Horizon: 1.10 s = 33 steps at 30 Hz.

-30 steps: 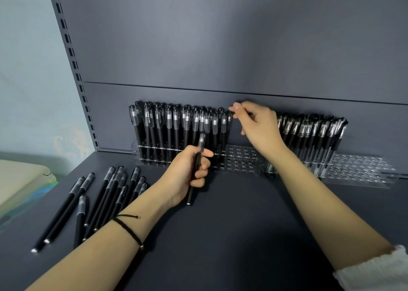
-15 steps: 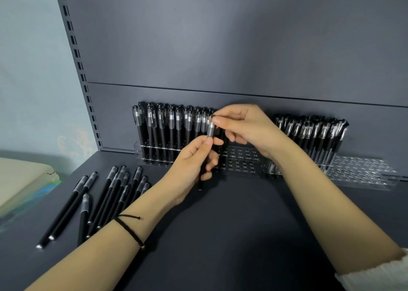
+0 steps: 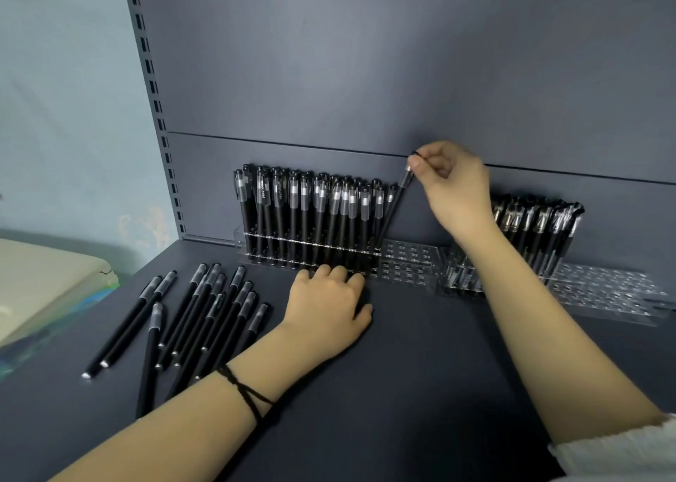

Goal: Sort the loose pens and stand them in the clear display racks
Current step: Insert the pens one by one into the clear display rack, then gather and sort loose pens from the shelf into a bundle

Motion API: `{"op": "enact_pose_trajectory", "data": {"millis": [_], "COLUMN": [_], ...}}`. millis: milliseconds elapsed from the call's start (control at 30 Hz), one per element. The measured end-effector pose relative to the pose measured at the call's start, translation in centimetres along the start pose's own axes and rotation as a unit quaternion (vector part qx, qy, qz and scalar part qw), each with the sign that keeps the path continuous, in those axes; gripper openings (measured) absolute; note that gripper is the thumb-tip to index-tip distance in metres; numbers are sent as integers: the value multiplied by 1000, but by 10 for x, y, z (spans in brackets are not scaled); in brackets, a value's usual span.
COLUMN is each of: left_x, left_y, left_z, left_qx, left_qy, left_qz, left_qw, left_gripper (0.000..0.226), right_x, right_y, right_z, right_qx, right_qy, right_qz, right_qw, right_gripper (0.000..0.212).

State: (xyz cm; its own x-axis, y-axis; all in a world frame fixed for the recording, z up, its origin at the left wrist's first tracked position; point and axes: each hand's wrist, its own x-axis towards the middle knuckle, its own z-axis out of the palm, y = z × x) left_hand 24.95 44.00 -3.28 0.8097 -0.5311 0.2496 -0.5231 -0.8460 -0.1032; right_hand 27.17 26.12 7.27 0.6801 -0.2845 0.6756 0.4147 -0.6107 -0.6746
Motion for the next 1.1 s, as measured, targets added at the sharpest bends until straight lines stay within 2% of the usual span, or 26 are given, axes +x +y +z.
{"op": "enact_pose_trajectory", "data": {"millis": [133,267,333,400,500,567,633,700,767,933,1100], "left_x": [-1,0,1,0,3,4,2,-5,-18,-50,-78], "left_y": [-1,0,-1,-1,-3,-11,-25,-40,-58,-120,-179], "left_z": [2,3,3,3,-5,-14,-25,-33,-35,-39,-37], "left_qx": [-2,-5,-3,-3,26,50,63,53,48,39,14], "left_qy": [-12,-8,0,-2,-4,-5,0,-1,18,61,75], "left_qz": [-8,-5,-2,-1,7,-1,-3,11,43,61,51], "left_qw": [1000,1000,1000,1000,1000,999,998,999,998,995,996], "left_gripper": [47,48,48,49,48,46,44,43,45,86,80], "right_x": [-2,-7,-9,-9,-14,-24,-39,-54,-69,-100,-122], "right_y": [1,4,2,1,-2,-4,-5,-6,-13,-49,-79], "right_z": [3,6,7,4,0,-2,-5,-7,-8,17,71], "right_qx": [-58,-119,-112,-142,-206,-280,-342,-345,-335,-347,-366], "right_qy": [-35,-182,-200,-201,-206,-235,-277,-346,-406,-391,-382], "right_qz": [1,23,20,17,22,19,-14,-55,-94,-91,-38], "right_qw": [998,976,973,969,956,931,898,871,845,848,848], "right_gripper": [10,15,14,25,57,57,41,30,41,40,39]}}
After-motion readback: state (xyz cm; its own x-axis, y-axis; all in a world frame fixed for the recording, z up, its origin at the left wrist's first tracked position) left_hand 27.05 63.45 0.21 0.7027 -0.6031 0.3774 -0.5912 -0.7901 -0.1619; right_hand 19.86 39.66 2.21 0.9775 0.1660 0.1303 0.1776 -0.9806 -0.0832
